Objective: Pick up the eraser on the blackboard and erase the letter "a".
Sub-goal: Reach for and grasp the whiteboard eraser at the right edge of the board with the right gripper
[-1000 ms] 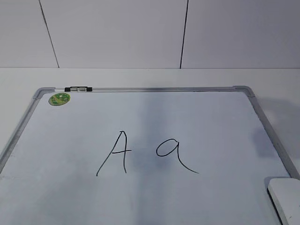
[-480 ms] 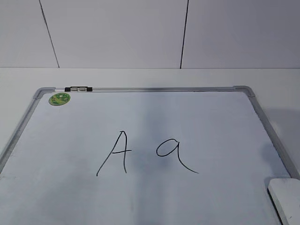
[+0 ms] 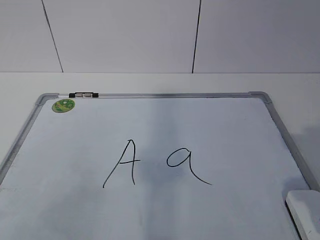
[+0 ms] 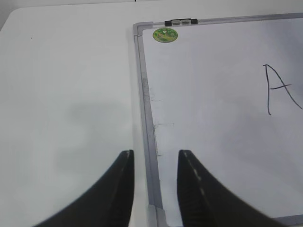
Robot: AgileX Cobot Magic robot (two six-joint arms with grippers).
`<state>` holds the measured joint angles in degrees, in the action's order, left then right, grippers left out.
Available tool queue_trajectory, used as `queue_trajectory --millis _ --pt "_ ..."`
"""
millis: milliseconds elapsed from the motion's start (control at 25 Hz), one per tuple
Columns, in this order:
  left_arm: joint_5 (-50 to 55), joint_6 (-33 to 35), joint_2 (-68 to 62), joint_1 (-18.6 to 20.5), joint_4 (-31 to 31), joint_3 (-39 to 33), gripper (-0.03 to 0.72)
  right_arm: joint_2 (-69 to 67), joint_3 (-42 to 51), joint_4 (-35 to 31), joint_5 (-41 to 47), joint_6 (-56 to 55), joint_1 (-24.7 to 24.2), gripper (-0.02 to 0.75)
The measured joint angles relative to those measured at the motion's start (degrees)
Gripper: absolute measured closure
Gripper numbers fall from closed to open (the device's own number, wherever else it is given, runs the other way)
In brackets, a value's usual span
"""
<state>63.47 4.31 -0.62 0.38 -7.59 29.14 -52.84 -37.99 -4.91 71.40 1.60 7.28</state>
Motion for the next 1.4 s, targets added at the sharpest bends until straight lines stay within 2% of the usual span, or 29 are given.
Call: queue_trajectory --millis 520,880,1400 --pt "0.0 0.0 0.0 0.0 0.0 0.0 0.454 -14.25 -0.11 -0.34 -6.71 0.0 0.0 0.072" --pt "0.0 0.0 0.0 0.0 -1.3 0.0 0.441 -18.13 -0.11 -0.5 -13.54 -1.26 3.94 0.072" --pt "0.0 0.0 0.0 0.0 -1.53 0.0 0.438 -19.98 -0.11 2.52 -15.83 -4.17 4.08 0.083"
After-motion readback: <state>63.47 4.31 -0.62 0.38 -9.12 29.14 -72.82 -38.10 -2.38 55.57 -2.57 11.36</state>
